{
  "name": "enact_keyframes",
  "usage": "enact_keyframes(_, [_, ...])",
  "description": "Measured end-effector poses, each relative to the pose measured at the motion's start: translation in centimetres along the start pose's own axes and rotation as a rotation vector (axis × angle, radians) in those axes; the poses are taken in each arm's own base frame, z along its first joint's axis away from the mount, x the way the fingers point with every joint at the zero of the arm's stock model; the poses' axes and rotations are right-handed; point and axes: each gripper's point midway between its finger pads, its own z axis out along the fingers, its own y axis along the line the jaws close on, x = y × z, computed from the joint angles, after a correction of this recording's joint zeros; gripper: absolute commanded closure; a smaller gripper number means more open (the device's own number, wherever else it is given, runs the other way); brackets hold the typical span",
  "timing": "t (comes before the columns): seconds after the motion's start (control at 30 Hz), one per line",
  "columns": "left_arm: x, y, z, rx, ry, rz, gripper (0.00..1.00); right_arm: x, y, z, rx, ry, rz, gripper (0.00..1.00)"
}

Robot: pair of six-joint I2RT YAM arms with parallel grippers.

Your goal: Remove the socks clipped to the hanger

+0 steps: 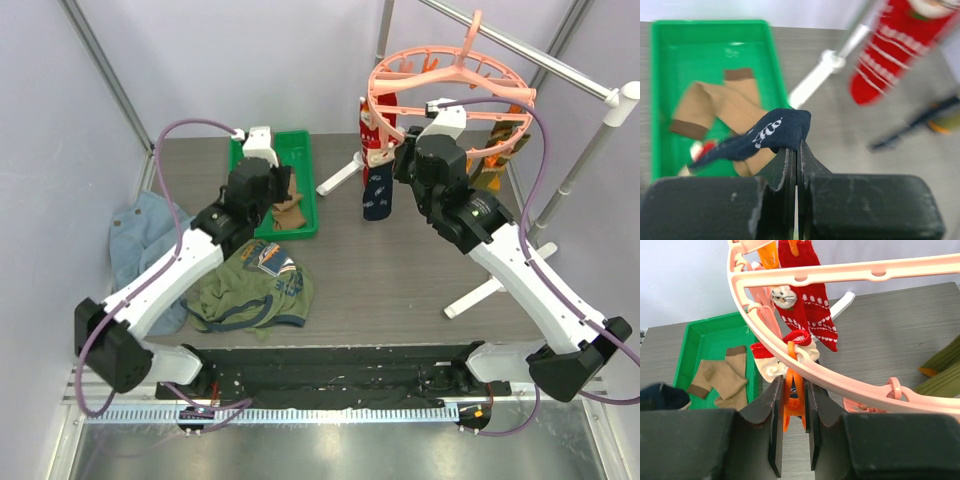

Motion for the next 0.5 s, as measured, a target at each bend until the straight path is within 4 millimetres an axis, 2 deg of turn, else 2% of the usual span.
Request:
enact_keyframes(0.07, [-0.3,1.9,2.2,-0.057,0.011,0.0,1.0,0.2,0.1,0.1,-0.009,0.005,-0.004,0.76])
enact_keyframes(0.13, [0.3,3.5,4.6,-0.091,0.045,-0.002,1.0,0.4,-0.1,0.2,-0.01,0.011,-0.009,0.76])
enact_keyframes(0.23, [2.9,5.5,7.6,-0.112,0.124,-0.004,1.0,0.7,-0.1,0.4,-0.015,0.019,-0.015,0.76])
enact_keyframes(0.33, [6.0,7.1,9.7,-0.125,0.204,-0.003,0.97,0.8,0.0,0.4,-0.026,0.023,-0.016,0.74])
enact_keyframes(0.37, [6.9,7.4,10.2,-0.126,0.225,-0.004,0.78,0.9,0.0,0.5,-0.028,0.024,-0.016,0.74])
enact_keyframes(0.47, [8.5,8.0,11.6,-0.119,0.272,-0.019,0.3,1.1,0.1,0.5,-0.038,0.031,-0.017,0.73])
enact_keyframes(0.5, [8.8,8.1,11.9,-0.113,0.28,-0.011,0.25,1.2,0.2,0.5,-0.043,0.034,-0.017,0.72])
